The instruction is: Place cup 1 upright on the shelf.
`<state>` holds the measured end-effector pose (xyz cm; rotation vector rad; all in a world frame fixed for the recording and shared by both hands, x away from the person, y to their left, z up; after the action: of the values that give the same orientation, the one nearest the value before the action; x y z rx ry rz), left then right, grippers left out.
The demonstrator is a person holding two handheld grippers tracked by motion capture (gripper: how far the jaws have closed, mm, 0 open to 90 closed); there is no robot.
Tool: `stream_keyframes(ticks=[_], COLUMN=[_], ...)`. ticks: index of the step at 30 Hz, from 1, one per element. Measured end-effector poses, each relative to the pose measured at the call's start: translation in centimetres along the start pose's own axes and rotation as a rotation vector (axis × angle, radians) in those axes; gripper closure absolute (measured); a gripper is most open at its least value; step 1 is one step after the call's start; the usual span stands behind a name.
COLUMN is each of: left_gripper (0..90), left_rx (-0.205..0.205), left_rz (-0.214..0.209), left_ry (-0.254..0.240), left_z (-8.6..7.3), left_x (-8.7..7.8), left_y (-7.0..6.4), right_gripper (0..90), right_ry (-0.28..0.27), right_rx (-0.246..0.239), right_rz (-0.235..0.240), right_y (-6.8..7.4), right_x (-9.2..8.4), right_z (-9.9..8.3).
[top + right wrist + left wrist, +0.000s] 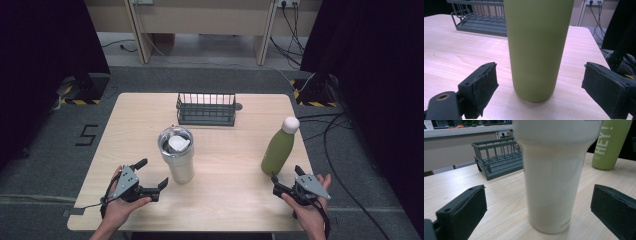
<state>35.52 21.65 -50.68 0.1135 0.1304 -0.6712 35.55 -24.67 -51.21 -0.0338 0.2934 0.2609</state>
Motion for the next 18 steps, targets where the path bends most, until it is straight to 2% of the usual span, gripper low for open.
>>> stream_keyframes(ticks=[18], left_gripper=[0.0], left_rx=[0.002], left_rz=[-0.028], left_ry=[0.0], left_z=[0.6], left_x=[2.6], left_y=[-0.7], right_gripper=[13.4], right_ry=[0.01], right_rx=[0.009], right_rz=[-0.007], right_y=[-0.2], right_x=[0.2], right_z=[-0.1])
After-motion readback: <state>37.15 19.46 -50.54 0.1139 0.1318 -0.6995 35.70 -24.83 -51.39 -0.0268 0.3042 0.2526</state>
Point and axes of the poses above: each handheld gripper's, and its own axes: x roughly forward along the jaws, z roughly out of its top, y roughly to its left, the point moved 4 cm from there along x, roughly forward along the jaws, and after that the axes turned 2 degrees about x, right-handed, at the moved point
